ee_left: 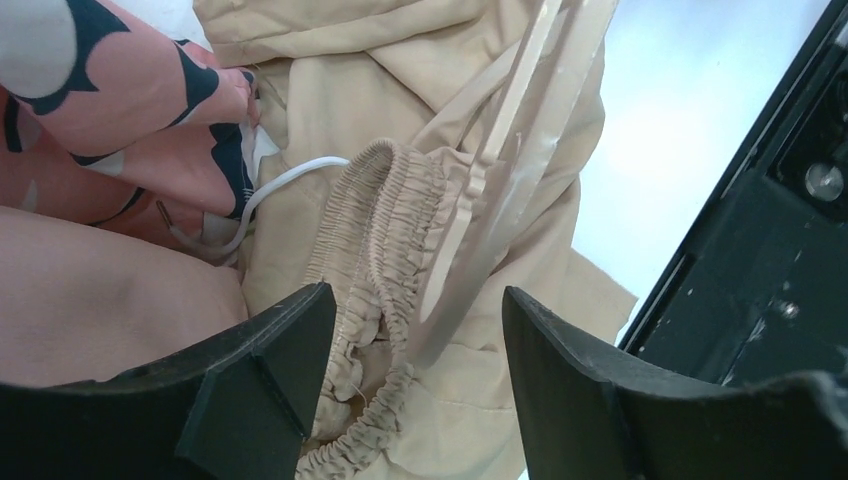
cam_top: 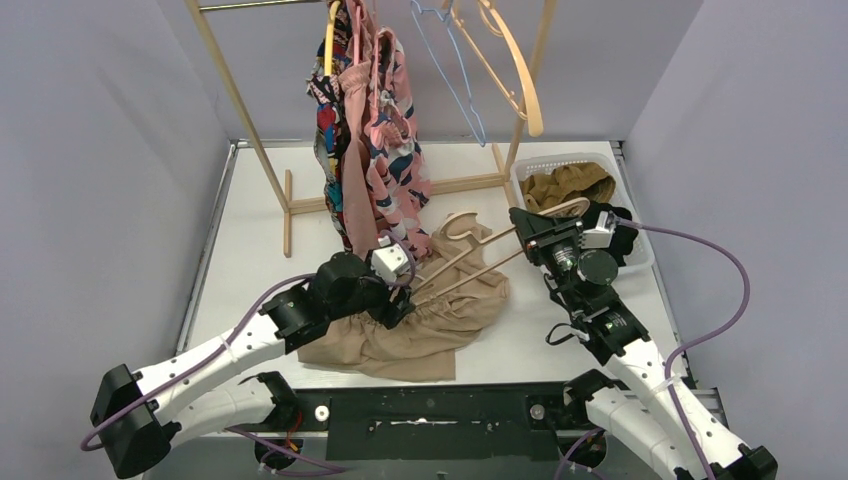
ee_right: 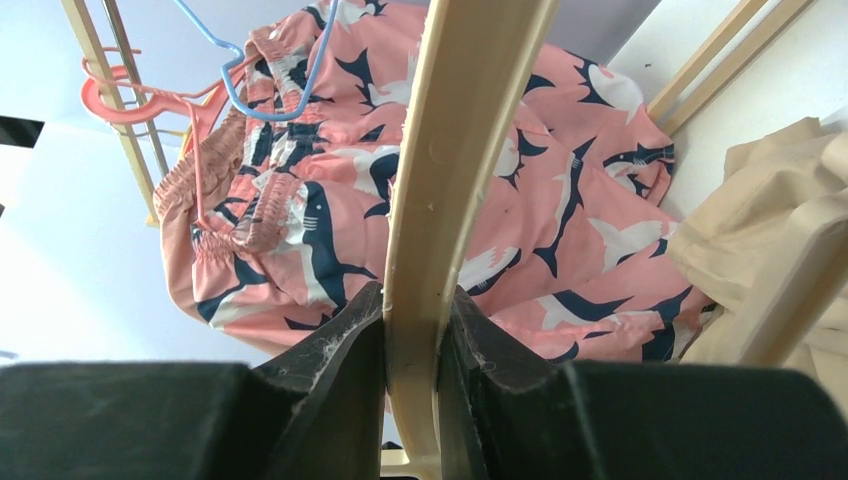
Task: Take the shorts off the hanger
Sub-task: Move the shorts to the hanger.
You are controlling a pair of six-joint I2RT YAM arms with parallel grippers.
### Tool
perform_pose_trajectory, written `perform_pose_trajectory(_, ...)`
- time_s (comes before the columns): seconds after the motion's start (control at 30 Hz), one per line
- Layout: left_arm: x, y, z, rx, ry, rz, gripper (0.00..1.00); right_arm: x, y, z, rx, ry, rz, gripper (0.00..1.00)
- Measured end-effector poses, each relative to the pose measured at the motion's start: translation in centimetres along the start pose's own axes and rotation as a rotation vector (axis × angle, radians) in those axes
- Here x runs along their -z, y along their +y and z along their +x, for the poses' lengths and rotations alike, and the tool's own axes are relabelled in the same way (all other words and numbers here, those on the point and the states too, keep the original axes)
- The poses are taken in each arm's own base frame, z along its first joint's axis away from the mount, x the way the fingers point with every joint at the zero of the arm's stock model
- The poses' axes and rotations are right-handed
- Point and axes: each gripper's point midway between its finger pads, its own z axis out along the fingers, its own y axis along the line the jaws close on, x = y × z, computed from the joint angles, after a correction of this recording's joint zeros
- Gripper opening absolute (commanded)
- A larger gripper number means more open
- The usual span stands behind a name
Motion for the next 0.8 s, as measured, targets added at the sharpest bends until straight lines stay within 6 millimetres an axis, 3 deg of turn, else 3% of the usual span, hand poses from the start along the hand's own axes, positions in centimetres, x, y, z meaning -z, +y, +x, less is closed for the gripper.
perform_pose_trajectory(0.17,0.1,-0.4,0.4,-0.024,-0.037,0.033,0.4,0.1,0.1,0.3,0.0,0.023,-0.006,0.0)
perform_pose_trajectory(0.5,0.1,-2.2,-0.3,-0.041,-0.079,0.134,0.42,0.2,1.2,0.5,-0.026,0.054,-0.051,0.0)
perform_pose_trajectory(0.6,-0.2,-2.4,0.2,-0.039,-0.058,0.149,0.28,0.3,1.7,0.4,-0.034,0.058,-0.072,0.0)
perform_pose_trajectory(0.67,-0.3,-2.5,0.4,-0.038,-0.052,0.155,0.0,0.3,1.9,0.4,-0.037,0.062,-0.081,0.0)
perform_pose_trajectory(0.73,-0.2,-2.6,0.3,-0.046,-0.054,0.163,0.0,0.3,1.9,0.3,-0.036,0.063,-0.083,0.04)
perform_pose_trajectory(0.8,-0.1,-3.0,0.3,-0.064,-0.056,0.186,0.0,0.3,1.9,0.3,-0.037,0.062,-0.082,0.15)
